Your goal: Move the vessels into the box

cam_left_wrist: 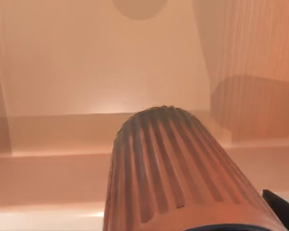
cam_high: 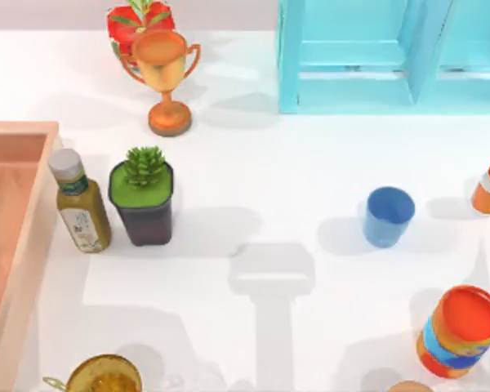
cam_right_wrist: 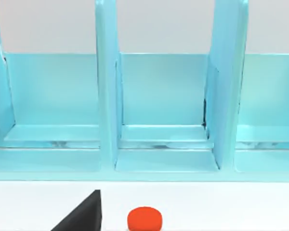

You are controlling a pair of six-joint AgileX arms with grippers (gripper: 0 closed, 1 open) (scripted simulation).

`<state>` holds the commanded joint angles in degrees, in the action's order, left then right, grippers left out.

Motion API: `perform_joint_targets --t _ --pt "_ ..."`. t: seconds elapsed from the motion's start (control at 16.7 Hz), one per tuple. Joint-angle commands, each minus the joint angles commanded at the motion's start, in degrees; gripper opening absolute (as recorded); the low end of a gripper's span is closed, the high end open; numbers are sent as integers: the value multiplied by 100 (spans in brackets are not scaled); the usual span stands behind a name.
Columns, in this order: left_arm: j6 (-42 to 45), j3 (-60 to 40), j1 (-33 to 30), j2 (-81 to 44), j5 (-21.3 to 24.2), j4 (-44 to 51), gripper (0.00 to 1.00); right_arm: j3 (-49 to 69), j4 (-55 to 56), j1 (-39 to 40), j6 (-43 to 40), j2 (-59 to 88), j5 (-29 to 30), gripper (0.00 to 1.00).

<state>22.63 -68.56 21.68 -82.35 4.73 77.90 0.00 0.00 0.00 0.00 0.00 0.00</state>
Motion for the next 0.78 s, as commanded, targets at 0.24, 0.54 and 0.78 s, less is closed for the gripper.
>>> perform_joint_targets --t 0.24,0.54,0.78 --pt "40 741 50 -33 6 -771 0 0 0 0 0 0 0 100" --pt "52 800 65 -49 7 -828 8 0 0 0 0 0 0 100" --pt "52 800 65 -49 7 -828 38 0 0 0 0 0 0 100"
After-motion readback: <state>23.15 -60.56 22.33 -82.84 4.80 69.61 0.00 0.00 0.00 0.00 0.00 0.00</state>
